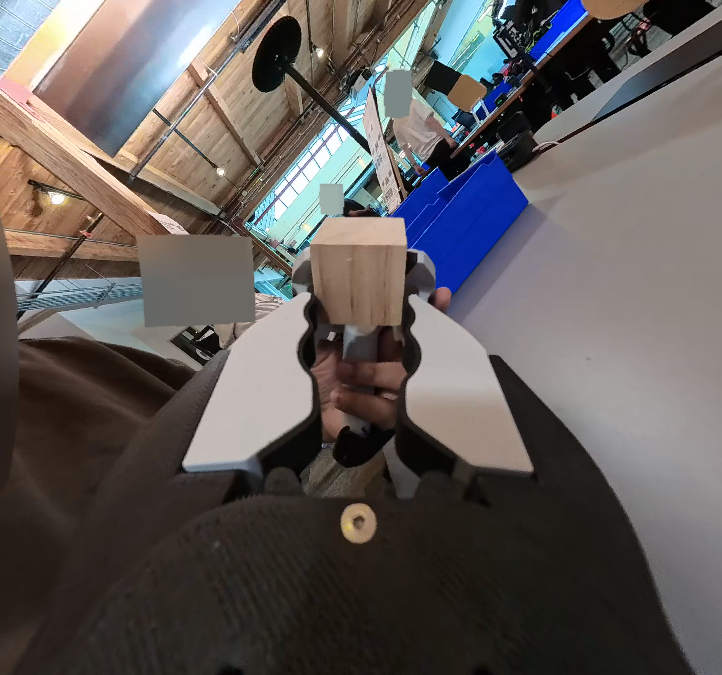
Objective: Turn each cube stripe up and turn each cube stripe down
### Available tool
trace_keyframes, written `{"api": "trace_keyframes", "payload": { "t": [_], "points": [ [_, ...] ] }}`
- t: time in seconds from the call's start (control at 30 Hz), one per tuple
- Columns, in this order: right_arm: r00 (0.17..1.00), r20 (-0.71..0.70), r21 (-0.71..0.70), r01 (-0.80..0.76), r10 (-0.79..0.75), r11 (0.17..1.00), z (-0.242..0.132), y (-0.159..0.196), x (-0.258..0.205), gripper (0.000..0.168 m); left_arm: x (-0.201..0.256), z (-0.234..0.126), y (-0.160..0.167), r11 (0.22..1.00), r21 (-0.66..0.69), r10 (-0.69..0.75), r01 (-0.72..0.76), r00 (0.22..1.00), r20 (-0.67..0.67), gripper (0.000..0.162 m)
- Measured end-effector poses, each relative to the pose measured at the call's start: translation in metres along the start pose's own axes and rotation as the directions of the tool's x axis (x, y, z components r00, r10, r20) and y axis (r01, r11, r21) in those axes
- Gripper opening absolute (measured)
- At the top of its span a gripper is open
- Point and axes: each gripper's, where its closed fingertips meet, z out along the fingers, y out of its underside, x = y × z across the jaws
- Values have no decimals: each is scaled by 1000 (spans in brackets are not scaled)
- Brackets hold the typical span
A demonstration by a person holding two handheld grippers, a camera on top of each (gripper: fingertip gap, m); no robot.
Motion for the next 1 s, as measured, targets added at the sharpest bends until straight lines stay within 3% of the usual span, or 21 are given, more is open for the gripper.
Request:
{"api": "trace_keyframes", "payload": {
  "t": [0.27,0.4,0.53,0.63,0.7,0.77,0.83,0.87,0.9,1.0],
  "points": [
    [997,-22,36,74,-73,997,-15,-20,3,42,-6,-4,5,1000,-21,-8,8,1000,4,47],
    [968,-176,13,184,-178,983,-36,-42,22,42,-12,-9,4,999,-36,-16,16,1000,10,50],
    [895,-338,53,327,-291,943,-70,-95,31,42,-19,-7,21,993,-113,-37,38,999,8,51],
    [759,-507,21,485,-409,874,-107,-143,33,42,-18,-4,34,984,-176,-32,31,999,0,51],
    [616,-637,-87,539,-463,837,-137,-170,46,42,-18,-3,40,978,-207,-3,4,1000,6,51],
    [398,-766,-245,546,-505,801,-178,-194,74,42,-18,-2,45,973,-230,16,-13,1000,8,51],
    [172,-840,-400,444,-515,802,-226,-208,113,42,-17,0,50,968,-249,17,-15,1000,7,50],
    [101,-849,-454,365,-519,813,-246,-208,132,42,-17,1,52,967,-256,13,-11,1000,5,51],
    [67,-848,-491,273,-525,827,-262,-204,150,42,-16,1,54,965,-261,7,-6,1000,2,50],
    [84,-867,-485,87,-492,870,-282,-190,193,42,-13,3,58,961,-275,-4,3,1000,-2,50]
  ]
}}
